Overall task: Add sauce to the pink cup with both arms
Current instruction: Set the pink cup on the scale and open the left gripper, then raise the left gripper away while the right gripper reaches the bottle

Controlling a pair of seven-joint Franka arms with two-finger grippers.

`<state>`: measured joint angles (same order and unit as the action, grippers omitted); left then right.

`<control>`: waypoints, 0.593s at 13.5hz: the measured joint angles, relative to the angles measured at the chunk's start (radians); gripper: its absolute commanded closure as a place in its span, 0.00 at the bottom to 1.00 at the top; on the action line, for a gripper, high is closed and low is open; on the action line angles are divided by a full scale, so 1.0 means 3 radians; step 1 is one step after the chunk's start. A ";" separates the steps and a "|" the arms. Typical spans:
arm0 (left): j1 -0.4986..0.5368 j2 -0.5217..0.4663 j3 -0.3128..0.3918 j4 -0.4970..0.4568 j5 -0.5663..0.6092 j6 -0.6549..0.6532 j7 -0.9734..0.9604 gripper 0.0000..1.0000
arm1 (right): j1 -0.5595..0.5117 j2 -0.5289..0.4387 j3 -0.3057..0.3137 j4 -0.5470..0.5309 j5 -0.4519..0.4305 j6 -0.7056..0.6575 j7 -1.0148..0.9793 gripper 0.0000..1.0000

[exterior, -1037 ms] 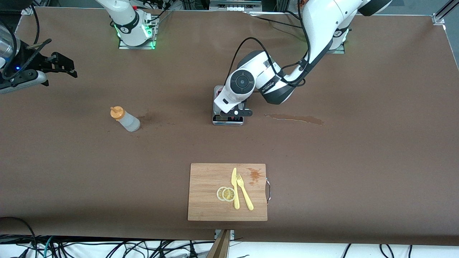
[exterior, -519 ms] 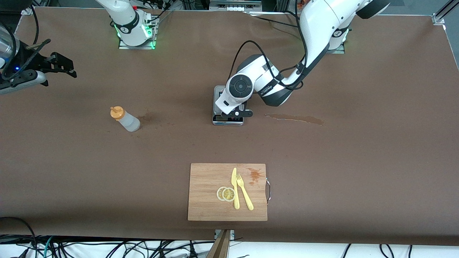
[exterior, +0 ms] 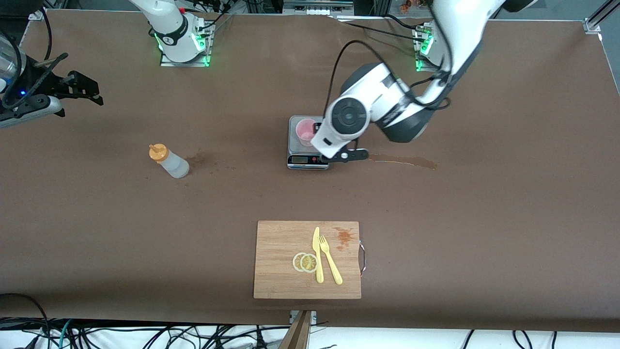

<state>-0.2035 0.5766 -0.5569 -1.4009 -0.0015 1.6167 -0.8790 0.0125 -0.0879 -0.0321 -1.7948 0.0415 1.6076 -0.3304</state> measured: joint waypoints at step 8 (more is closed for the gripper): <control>0.1223 -0.0766 0.0002 0.0147 -0.0181 -0.0793 0.1350 0.00 | -0.0012 0.0027 -0.0012 -0.0048 0.0152 0.0052 -0.0659 0.00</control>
<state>0.1633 0.3468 -0.5562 -1.3569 -0.0559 1.3789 -0.4741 0.0088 -0.0797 -0.0356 -1.8092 0.0871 1.6230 -0.5281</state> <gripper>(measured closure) 0.000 0.000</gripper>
